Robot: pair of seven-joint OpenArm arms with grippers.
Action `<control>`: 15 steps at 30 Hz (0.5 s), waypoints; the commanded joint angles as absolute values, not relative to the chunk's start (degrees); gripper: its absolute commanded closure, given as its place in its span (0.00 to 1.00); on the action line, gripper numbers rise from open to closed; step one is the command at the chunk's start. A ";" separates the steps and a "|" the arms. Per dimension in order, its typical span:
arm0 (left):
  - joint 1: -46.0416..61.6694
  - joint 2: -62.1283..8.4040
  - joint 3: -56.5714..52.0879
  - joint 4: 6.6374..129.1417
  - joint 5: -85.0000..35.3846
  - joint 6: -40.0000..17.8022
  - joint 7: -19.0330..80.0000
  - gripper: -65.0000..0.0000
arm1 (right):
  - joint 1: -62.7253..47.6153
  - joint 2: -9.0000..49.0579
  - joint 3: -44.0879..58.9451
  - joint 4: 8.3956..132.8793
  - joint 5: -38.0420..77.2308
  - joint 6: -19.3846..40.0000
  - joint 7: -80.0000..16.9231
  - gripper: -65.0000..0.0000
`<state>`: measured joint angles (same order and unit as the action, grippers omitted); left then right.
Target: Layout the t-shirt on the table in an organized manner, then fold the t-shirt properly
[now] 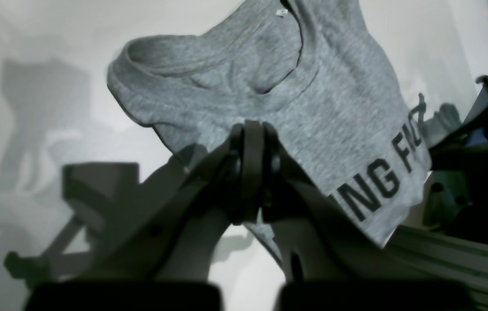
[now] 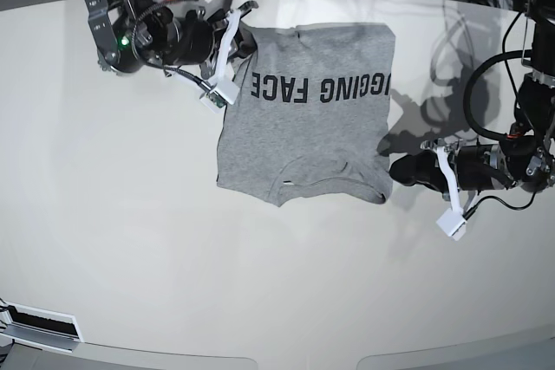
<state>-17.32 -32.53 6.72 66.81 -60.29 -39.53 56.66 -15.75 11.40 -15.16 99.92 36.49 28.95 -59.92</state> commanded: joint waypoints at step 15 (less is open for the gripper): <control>-16.60 -39.46 6.17 68.40 -85.00 -40.00 75.77 1.00 | -17.23 12.29 -2.11 114.39 52.34 40.00 -61.67 1.00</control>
